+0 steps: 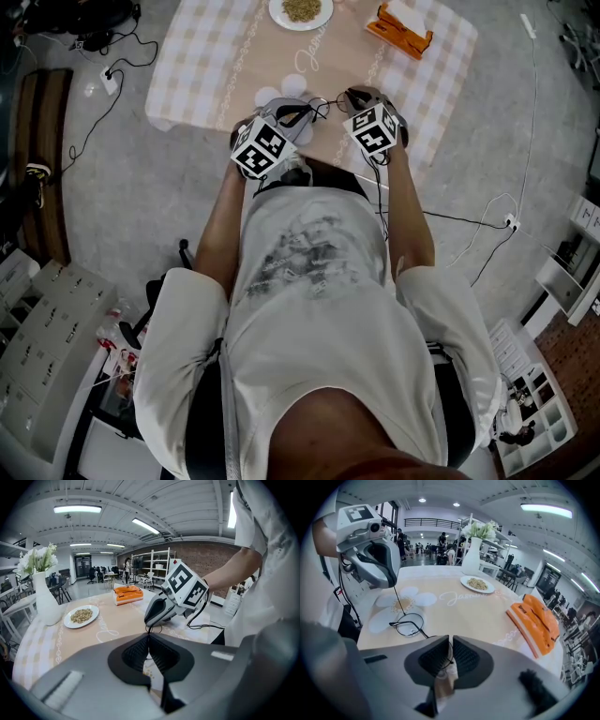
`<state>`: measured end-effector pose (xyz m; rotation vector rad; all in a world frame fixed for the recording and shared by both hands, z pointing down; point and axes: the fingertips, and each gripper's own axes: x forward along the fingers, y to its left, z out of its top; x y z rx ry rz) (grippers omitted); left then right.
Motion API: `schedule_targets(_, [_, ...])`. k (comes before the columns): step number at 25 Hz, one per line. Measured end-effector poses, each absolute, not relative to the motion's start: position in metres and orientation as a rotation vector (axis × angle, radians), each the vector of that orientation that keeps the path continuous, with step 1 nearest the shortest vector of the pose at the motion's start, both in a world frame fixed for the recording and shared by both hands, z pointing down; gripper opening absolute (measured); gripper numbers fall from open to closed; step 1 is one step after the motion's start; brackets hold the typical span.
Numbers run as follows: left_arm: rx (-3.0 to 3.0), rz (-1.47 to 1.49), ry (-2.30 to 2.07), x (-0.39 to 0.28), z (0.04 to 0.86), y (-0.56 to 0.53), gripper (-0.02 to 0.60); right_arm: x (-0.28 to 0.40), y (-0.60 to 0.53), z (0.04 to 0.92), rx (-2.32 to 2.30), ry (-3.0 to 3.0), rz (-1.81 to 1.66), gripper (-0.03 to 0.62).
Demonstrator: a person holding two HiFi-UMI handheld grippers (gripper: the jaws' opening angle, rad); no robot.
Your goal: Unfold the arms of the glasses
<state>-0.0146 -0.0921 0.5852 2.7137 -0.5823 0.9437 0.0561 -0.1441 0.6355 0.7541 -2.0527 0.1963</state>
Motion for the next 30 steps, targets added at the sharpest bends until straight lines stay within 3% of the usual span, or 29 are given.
schedule_targets(5, [2.717,0.942,-0.579,-0.014,0.585,-0.092,0.014,0.053,-0.139,0.63,0.754,-2.077,0.182,0.02])
schedule_targets(8, [2.718,0.943,-0.571,-0.014,0.585,-0.091,0.014,0.049,-0.134,0.626,0.748,-2.094,0.174,0.092])
schedule_targets(30, [2.737,0.901,-0.557,-0.012,0.573,-0.09,0.014,0.006,-0.085,0.603,0.605,-2.156,0.024,0.127])
